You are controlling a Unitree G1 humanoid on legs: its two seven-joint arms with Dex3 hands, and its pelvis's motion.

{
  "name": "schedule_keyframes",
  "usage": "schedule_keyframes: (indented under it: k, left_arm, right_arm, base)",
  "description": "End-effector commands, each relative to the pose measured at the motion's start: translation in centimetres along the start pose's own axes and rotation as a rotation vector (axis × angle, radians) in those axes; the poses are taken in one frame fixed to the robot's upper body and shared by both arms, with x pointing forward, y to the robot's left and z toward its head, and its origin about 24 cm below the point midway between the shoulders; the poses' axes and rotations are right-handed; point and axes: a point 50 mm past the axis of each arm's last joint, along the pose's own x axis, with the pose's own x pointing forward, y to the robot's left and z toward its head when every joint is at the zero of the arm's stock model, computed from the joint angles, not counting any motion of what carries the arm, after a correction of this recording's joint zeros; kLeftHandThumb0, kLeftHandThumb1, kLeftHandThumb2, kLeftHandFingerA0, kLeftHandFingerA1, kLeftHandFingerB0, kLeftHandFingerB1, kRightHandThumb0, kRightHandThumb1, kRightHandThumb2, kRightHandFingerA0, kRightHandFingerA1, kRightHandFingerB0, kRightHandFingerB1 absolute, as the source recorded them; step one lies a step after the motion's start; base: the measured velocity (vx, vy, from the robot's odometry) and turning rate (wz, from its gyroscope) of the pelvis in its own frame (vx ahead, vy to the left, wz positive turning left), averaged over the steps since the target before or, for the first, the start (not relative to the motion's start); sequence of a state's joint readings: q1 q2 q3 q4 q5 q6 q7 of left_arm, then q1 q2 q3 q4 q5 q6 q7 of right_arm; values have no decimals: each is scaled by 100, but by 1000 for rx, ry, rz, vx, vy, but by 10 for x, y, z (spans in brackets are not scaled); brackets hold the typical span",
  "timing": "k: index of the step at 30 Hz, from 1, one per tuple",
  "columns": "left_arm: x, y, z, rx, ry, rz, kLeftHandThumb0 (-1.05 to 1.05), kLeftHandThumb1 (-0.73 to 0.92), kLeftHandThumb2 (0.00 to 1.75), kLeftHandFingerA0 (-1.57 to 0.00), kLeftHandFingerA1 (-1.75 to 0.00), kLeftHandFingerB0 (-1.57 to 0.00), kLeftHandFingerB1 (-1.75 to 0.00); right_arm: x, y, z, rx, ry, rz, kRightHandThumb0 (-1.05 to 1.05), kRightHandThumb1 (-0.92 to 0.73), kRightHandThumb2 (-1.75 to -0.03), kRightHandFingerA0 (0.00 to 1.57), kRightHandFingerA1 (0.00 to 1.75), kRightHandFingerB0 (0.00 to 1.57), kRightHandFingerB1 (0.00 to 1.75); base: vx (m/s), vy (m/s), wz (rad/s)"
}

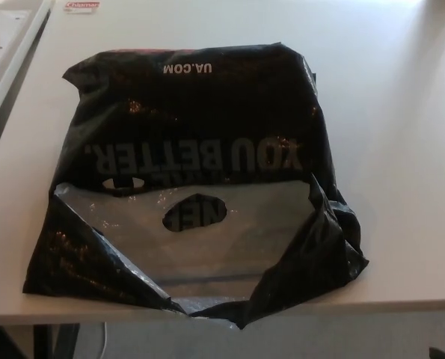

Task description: A plastic bag is kept infront of the robot in the middle of the desk and the robot uses both its hands to grab it from the top and lifts it up and then releases it.

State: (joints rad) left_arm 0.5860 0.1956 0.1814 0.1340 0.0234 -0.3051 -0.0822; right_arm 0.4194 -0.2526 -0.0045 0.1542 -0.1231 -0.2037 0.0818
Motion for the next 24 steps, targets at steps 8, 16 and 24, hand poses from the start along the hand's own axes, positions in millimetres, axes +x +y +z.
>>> schedule_keyframes:
  k: [8, 16, 24]
  left_arm:
    - [-47, 22, 96, -43, -795, 185, -37, 41, 60, -38, -39, -16, -33]
    - [-36, 39, 125, -111, -1007, 289, -34, 46, 54, -42, -35, -28, -30]
    - [8, 84, 143, -7, -1006, 340, -29, 47, 54, -46, -36, -29, -31]
  right_arm:
    - [-38, -17, 100, -376, -647, -100, -31, -29, -86, 0, 47, 0, 49]
    - [-14, -45, 145, -402, -828, -220, -31, -30, -87, 2, 47, 0, 48]
    - [14, -63, 177, -520, -908, -311, -29, -38, -90, 0, 47, 0, 48]
  base:
    - [0, 0, 0]
    - [0, 0, 0]
    - [0, 0, 0]
